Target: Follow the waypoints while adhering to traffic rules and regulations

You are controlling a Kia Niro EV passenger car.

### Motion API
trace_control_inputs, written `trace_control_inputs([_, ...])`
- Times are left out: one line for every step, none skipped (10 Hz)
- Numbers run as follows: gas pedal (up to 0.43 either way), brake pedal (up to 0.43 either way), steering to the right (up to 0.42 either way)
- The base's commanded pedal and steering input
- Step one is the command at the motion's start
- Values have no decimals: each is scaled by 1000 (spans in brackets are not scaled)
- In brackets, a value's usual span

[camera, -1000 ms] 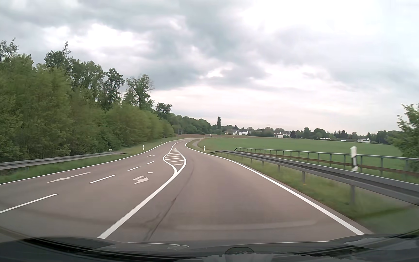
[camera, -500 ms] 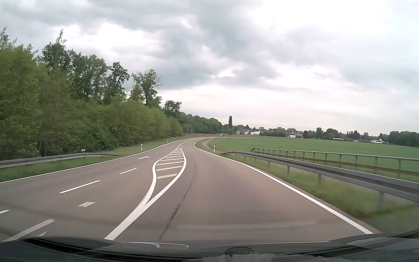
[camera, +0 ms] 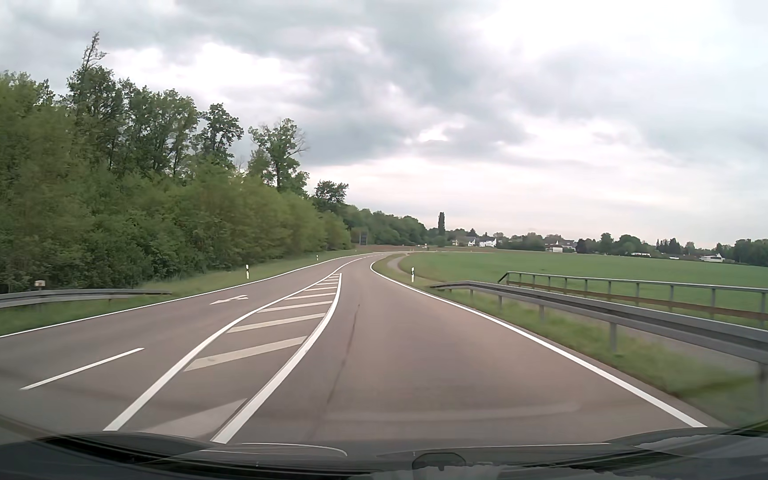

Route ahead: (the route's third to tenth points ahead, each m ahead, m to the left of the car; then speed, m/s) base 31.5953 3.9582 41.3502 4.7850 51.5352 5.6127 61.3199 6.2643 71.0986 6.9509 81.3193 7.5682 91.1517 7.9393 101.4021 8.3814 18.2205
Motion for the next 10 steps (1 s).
trace_control_inputs([79, 0, -19])
trace_control_inputs([79, 0, -18])
trace_control_inputs([79, 0, -19])
trace_control_inputs([79, 0, -18])
trace_control_inputs([79, 0, -18])
trace_control_inputs([79, 0, -19])
trace_control_inputs([79, 0, -18])
trace_control_inputs([79, 0, -16])
trace_control_inputs([79, 0, -15])
trace_control_inputs([79, 0, -15])
